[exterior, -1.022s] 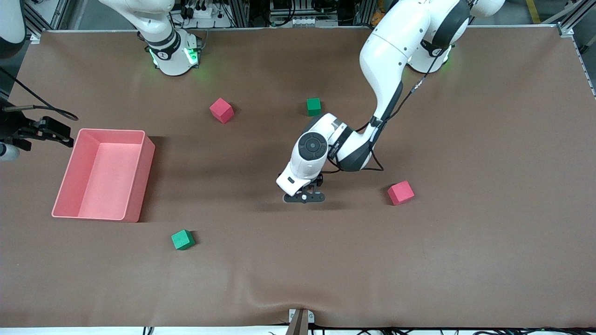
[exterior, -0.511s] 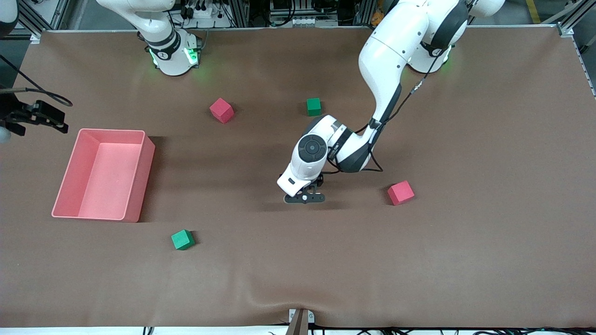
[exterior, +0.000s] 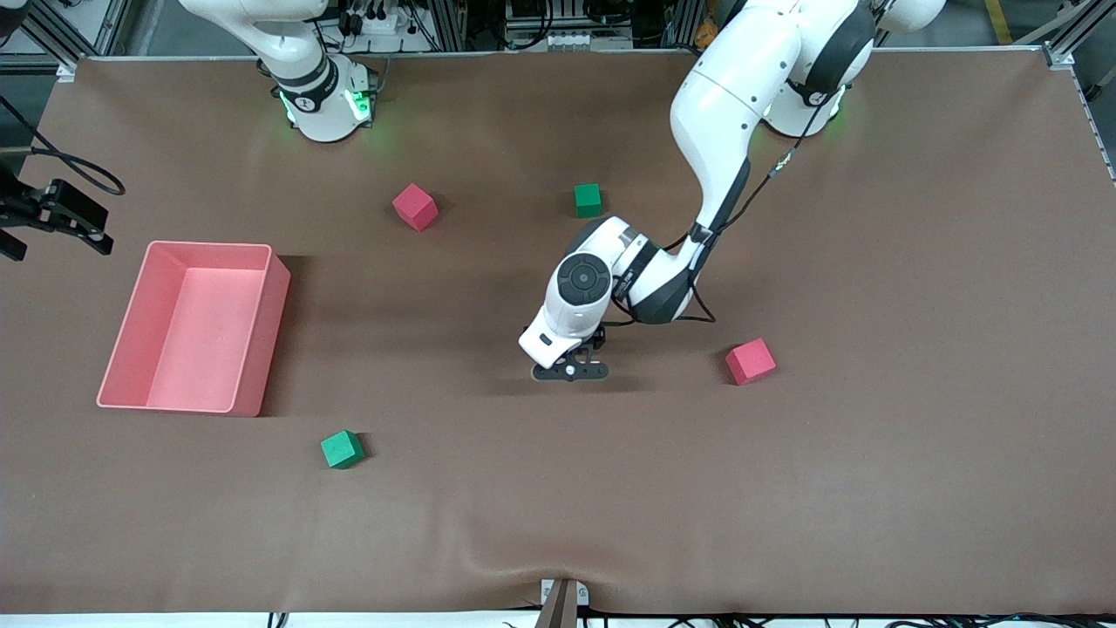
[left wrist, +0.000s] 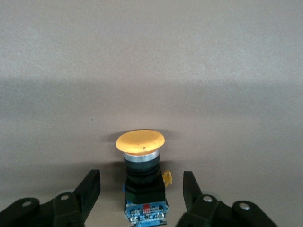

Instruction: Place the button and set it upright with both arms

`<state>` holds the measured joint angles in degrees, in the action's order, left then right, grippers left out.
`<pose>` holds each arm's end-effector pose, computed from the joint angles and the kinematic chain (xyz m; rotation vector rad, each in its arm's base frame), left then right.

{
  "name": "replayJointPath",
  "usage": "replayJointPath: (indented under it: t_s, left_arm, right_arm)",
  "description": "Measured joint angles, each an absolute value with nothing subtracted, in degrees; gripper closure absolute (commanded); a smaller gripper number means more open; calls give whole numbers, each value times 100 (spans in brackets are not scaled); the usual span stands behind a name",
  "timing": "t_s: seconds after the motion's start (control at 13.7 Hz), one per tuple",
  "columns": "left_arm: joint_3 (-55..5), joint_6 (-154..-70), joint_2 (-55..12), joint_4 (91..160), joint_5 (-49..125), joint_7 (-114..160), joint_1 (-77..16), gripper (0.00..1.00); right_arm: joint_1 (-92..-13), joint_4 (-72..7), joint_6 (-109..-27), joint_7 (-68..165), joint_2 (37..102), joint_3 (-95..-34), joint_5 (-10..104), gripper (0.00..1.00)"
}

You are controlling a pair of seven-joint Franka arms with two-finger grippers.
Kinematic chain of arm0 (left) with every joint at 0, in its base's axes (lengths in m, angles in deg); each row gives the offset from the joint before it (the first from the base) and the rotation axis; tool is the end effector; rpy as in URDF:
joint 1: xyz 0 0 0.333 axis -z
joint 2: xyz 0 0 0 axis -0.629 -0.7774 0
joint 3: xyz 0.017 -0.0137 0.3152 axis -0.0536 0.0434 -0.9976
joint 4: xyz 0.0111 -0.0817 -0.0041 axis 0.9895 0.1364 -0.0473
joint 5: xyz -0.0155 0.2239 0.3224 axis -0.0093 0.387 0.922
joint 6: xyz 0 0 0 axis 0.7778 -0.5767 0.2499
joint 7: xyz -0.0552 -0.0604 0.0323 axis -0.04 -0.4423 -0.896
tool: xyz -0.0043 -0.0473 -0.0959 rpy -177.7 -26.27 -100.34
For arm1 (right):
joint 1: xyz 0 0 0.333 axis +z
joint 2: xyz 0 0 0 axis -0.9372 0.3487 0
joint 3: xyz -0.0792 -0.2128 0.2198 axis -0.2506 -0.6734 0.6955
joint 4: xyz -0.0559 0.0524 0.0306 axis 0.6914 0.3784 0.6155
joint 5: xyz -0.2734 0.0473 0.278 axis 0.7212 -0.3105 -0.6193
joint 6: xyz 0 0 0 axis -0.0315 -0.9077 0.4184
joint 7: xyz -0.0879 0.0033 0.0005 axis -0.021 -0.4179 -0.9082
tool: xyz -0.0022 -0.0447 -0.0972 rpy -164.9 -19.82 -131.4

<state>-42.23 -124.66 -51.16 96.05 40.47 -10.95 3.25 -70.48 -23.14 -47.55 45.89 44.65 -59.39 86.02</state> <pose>0.5547 -0.5211 0.1880 3.0200 0.0499 -0.0403 0.5563 -0.0169 0.6500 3.0846 0.1656 0.1785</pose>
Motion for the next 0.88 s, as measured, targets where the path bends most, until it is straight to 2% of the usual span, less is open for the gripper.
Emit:
replayJointPath:
  t_s: [0.07, 0.22, 0.29, 0.58, 0.66, 0.88]
  left_arm:
    - [-4223, -12466, -5139, 9605, 4047, -1095, 331, 24]
    - [-4223, -12466, -5158, 9606, 4047, -1095, 332, 40]
    - [-4223, -12466, -5161, 9605, 4047, -1095, 332, 44]
    - [-4223, -12467, -5162, 9605, 4047, -1095, 332, 51]
    - [-4222, -12467, -5162, 9605, 4047, -1095, 332, 63]
    - [-4222, -12466, -5162, 9601, 4047, -1095, 332, 86]
  right_arm:
    - [-7004, -2285, -4689, 4599, 4459, -5953, 8601, 0]
    - [-6984, -2278, -4396, 4604, 4459, -6074, 8544, 0]
    - [-6985, -2278, -4278, 4603, 4458, -6163, 8460, 0]
    - [-6985, -2278, -4147, 4613, 4458, -6266, 8386, 0]
    - [-6985, -2278, -4114, 4644, 4458, -6269, 8384, 0]
    - [-6983, -2278, -3966, 5006, 4458, -6269, 8378, 0]
